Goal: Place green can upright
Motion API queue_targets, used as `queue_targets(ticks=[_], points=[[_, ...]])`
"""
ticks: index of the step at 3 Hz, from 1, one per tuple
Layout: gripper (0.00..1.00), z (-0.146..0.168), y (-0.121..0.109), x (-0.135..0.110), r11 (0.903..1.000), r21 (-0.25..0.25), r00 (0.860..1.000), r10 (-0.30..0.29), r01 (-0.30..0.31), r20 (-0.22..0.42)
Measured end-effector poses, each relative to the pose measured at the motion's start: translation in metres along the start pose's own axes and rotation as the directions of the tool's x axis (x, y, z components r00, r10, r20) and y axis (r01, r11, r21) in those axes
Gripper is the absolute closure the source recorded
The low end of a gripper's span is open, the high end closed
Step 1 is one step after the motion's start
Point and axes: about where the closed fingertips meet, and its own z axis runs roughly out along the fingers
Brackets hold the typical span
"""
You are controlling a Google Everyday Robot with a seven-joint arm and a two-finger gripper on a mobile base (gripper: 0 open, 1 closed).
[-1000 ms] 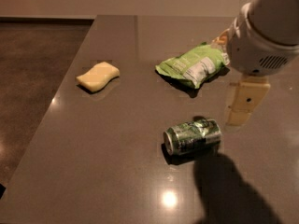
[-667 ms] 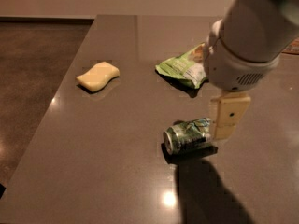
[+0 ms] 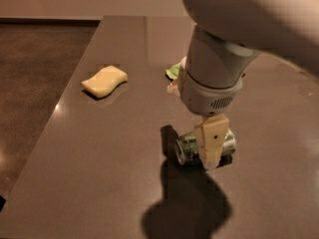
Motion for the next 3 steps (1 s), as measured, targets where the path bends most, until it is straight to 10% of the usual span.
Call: queue_targets(ticks=[3], points=[[0.0, 0.057, 0.007, -0.01, 0.993, -0.099, 0.998, -0.064, 0.064, 0.001]])
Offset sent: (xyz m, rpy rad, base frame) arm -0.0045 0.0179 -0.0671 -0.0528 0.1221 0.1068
